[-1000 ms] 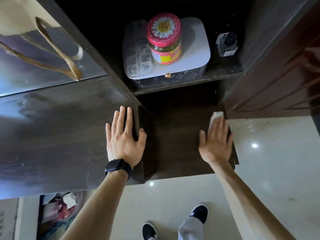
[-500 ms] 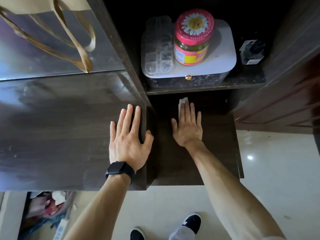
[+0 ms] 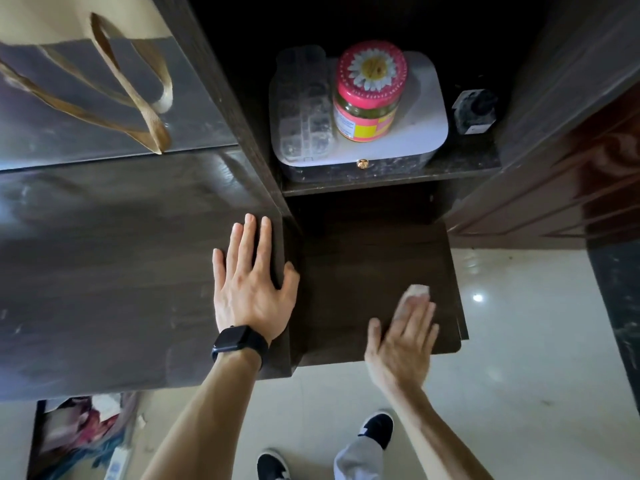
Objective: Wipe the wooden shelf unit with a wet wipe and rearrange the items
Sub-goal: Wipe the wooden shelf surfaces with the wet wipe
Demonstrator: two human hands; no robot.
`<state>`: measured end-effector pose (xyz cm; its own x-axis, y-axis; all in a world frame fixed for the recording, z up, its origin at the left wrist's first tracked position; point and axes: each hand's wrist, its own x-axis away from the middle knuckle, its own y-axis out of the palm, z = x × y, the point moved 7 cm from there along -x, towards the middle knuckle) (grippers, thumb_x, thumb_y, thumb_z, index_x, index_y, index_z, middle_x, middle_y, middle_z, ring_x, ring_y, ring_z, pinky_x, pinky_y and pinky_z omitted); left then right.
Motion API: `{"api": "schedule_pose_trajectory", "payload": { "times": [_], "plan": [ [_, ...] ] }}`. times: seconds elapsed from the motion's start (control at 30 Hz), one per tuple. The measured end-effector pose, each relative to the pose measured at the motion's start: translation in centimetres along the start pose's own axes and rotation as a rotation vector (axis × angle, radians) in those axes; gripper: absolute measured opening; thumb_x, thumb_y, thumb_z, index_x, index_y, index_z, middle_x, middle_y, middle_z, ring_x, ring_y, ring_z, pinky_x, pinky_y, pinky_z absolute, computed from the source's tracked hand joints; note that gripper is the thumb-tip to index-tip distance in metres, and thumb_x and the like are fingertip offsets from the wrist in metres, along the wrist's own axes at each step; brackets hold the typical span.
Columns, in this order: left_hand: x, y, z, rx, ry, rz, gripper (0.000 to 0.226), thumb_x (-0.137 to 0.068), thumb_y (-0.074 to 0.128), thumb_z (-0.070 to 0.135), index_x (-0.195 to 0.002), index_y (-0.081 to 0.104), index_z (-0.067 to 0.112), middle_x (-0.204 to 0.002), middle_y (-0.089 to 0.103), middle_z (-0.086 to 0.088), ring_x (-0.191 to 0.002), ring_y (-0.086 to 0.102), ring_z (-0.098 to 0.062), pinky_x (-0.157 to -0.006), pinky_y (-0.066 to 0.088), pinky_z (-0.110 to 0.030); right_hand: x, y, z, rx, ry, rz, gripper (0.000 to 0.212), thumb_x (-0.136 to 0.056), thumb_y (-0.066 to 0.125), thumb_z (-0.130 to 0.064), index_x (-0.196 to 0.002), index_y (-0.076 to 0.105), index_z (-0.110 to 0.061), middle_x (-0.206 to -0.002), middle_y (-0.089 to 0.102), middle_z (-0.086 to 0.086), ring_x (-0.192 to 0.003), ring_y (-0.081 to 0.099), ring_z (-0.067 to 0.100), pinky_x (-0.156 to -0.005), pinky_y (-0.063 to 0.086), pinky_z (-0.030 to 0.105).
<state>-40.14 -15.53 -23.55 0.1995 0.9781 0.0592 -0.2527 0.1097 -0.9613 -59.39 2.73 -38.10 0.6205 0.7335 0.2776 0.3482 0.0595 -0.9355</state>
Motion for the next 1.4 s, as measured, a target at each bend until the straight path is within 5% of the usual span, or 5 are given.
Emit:
{"api": "schedule_pose_trajectory", "payload": {
  "times": [0.3,0.83,1.07,1.23,1.4],
  "plan": [
    [0.1,0.2,0.0,0.009,0.014,0.035,0.072,-0.092,0.049,0.042,-0.156,0.020,0.029,-0.165,0.012,0.005,-0.152,0.003,-0.012,-0.124,0.006,-0.045,-3.9,1.6,-11.2,0.089,-0.604,-0.139,0.064,-0.104,0.016,-0.050,-0.158,-0.006,-0.024,-0.166,-0.015,-0.002,-0.151,-0.020,0.018,-0.123,0.003,0.052],
    [0.1,0.1,0.3,0.006,0.017,0.037,0.072,-0.091,0.047,0.043,-0.156,0.021,0.027,-0.165,0.014,0.003,-0.152,0.006,-0.016,-0.123,0.005,-0.047,0.6,-1.6,8.3,-0.619,0.548,0.277,0.048,-0.103,0.027,-0.047,-0.127,0.045,-0.009,-0.118,0.061,0.019,-0.107,0.059,0.040,-0.082,0.055,0.049],
    [0.1,0.4,0.2,-0.038,0.024,0.027,0.072,-0.093,0.047,0.040,-0.157,0.017,0.026,-0.166,0.011,0.003,-0.152,0.005,-0.017,-0.123,0.005,-0.048,2.0,-0.7,2.3,-1.337,0.958,0.589,0.037,-0.108,0.032,-0.025,-0.140,0.027,-0.007,-0.122,0.046,0.006,-0.100,0.061,0.021,-0.064,0.044,-0.001],
    [0.2,0.6,0.1,-0.051,0.058,0.000,0.074,-0.093,0.040,0.044,-0.158,0.012,0.025,-0.166,0.007,0.002,-0.152,0.002,-0.018,-0.123,0.003,-0.048,6.3,4.0,-5.1,-1.314,1.014,0.259,0.071,-0.103,0.026,-0.051,-0.154,0.004,-0.007,-0.154,0.035,0.019,-0.134,0.046,0.035,-0.095,0.040,0.018],
    [0.2,0.9,0.1,-0.045,0.080,-0.038,0.075,-0.093,0.035,0.046,-0.158,0.007,0.023,-0.166,0.002,0.001,-0.152,-0.002,-0.017,-0.122,0.002,-0.051,10.0,5.7,-9.1,-0.994,0.837,-0.055,0.064,-0.099,0.016,-0.061,-0.127,0.039,-0.008,-0.123,0.064,0.016,-0.106,0.064,0.038,-0.089,0.052,0.044]
  ]
}}
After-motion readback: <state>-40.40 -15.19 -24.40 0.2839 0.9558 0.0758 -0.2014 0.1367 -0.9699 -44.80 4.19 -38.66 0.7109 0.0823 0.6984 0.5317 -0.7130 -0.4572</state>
